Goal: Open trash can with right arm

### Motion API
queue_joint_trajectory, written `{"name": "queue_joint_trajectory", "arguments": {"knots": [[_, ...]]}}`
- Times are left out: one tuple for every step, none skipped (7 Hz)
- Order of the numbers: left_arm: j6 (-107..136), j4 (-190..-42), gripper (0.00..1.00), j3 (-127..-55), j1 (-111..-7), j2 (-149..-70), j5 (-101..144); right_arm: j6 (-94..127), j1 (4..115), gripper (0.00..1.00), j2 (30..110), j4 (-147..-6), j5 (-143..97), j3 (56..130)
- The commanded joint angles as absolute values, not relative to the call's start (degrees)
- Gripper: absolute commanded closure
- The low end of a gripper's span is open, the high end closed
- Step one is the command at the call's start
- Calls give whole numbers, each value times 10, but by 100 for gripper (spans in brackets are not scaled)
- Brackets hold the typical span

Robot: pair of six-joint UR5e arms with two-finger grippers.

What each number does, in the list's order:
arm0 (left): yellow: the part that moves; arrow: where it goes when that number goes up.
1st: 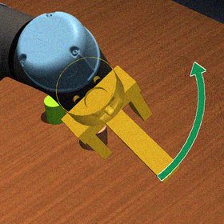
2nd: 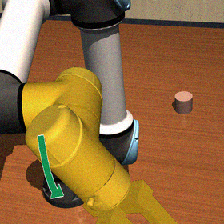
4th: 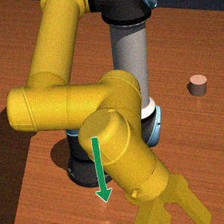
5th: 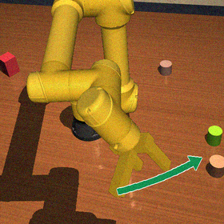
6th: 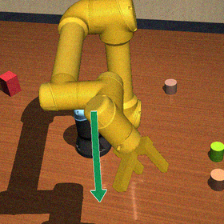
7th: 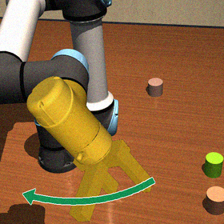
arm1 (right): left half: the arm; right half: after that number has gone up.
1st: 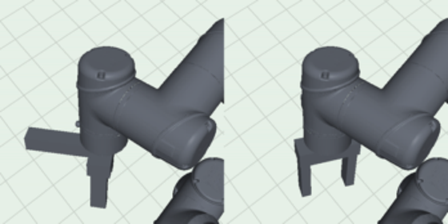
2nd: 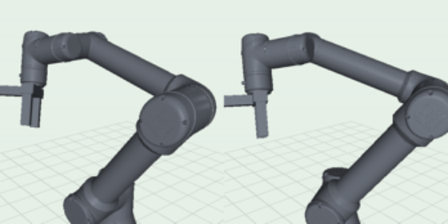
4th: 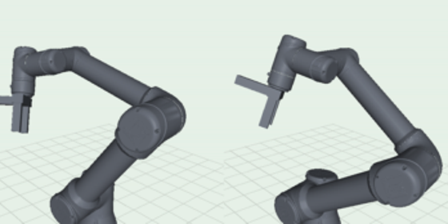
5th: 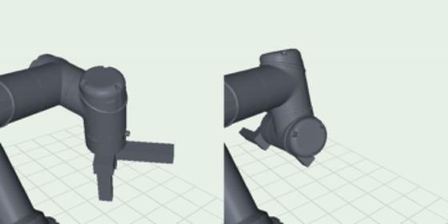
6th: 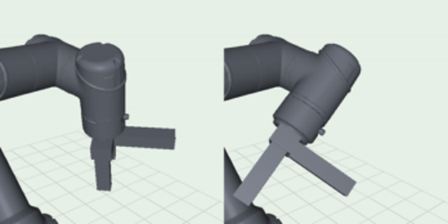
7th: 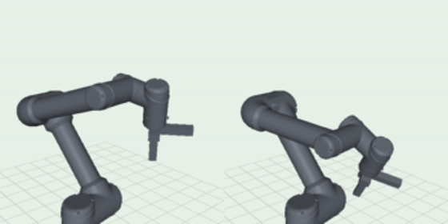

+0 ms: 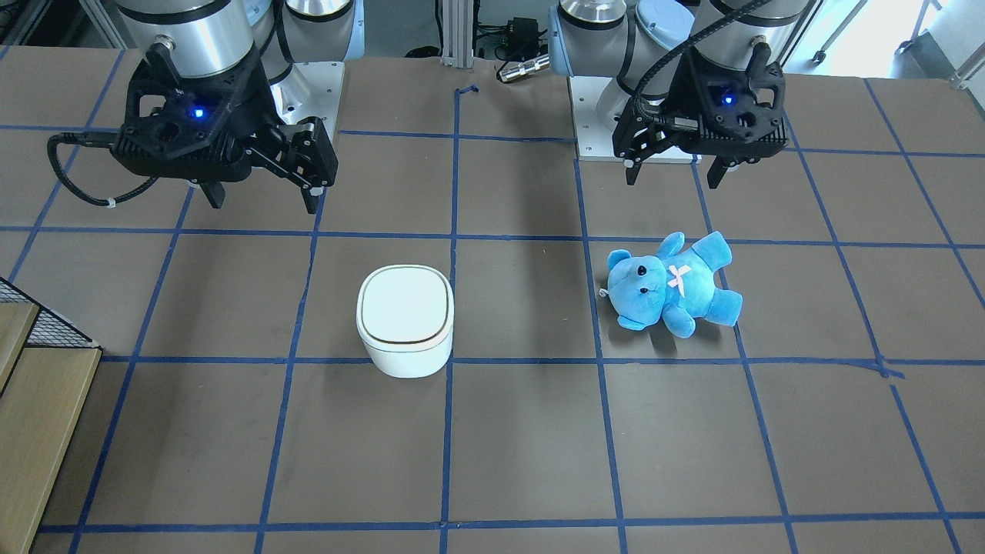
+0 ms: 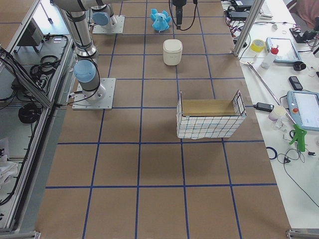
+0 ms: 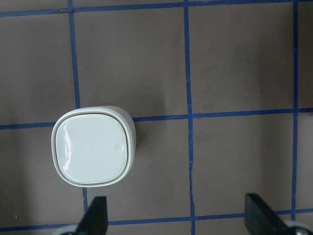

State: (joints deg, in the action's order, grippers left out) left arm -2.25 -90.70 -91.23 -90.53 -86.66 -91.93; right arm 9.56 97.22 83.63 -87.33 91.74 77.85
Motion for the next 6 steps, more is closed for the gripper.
{"name": "queue_joint_trajectory", "arguments": {"knots": [[-22, -907, 0, -912, -905, -867, -919, 95, 971, 0, 837, -874, 917, 780], [-23, -907, 0, -912, -905, -867, -919, 95, 969, 1, 837, -875, 915, 780], [-23, -907, 0, -912, -905, -867, -919, 97, 972, 20, 837, -878, 913, 780], [-23, -907, 0, -912, -905, -867, -919, 99, 973, 60, 837, -878, 912, 780], [-23, -907, 0, -912, -905, -867, -919, 105, 980, 82, 832, -877, 907, 780], [-23, -907, 0, -912, -905, -867, -919, 135, 996, 94, 822, -880, 894, 784]]}}
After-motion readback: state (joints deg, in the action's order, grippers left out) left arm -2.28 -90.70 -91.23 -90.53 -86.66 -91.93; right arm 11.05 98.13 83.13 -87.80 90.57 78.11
